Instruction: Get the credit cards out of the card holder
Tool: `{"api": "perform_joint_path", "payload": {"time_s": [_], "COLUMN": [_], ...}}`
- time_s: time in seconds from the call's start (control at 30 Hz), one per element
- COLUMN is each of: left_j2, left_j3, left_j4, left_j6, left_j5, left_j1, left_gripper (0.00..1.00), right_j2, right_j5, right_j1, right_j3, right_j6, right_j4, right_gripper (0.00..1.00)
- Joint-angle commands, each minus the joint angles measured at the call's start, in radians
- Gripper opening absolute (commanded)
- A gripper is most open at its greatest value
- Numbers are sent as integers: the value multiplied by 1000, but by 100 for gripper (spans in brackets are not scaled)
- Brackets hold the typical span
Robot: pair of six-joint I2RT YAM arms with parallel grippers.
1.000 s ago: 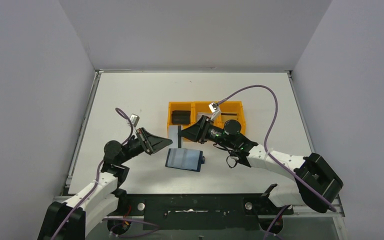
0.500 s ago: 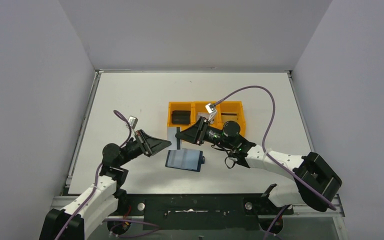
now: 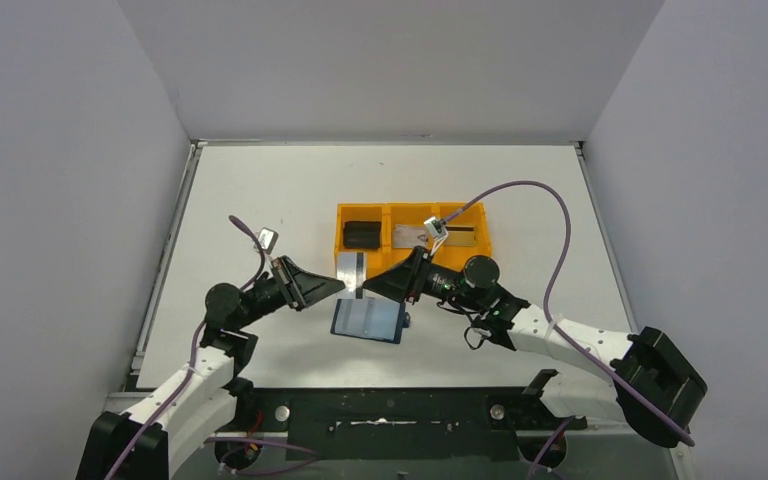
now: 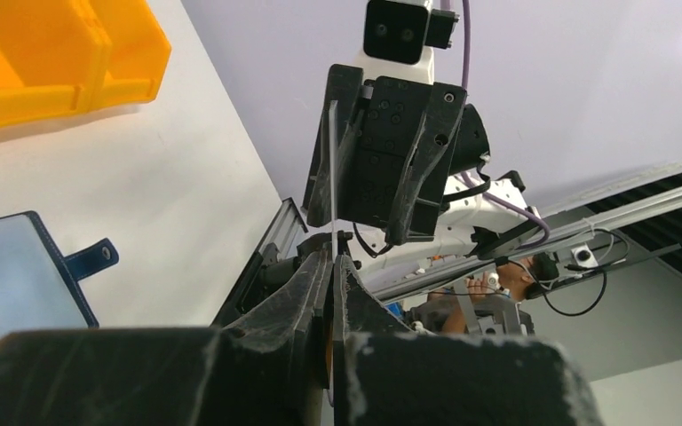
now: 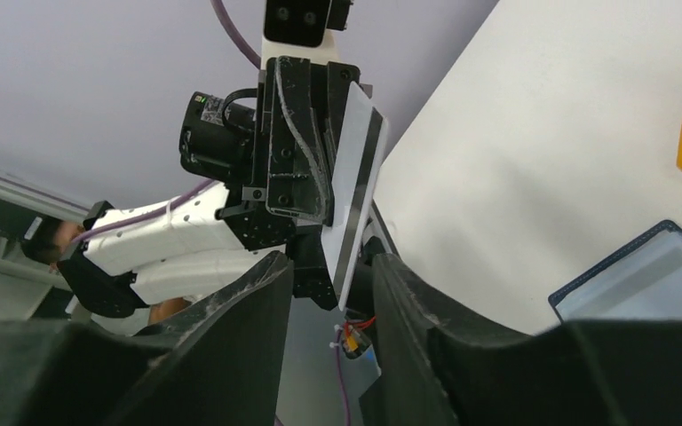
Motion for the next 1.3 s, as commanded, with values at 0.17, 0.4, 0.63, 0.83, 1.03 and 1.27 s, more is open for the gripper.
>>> {"api": "perform_joint_path", "payload": {"time_s": [0.17,0.4,0.63,0.83,1.03,1.27], "left_j2": [-91,-186,-204,-136,-130,-115], "left_j3": [-69,-130,-76,-72,-47,-22], "left_j4": [138,119,-6,14,-43,-84], "left_j6": [19,3,96,133,182,214], "left_j5": [-14,-68,-90,-71,-80,-61], "left_j1": [-21,-44,-44,-44,-43,-40], "left_gripper": [0,0,0,0,0,0], "right_j2": [-47,56,107,110,69,24], "right_j5": [32,1,16,11,41,43], "right_j1": [3,24,62,72,66,67], "right_j3": [20,59,37,38,30,-10], "right_j6": [-92,-62,-45,-59,-83,-89], "right_j4": [48,132,196,194,159,191], "right_gripper": [52,50,44,30,26,9]}}
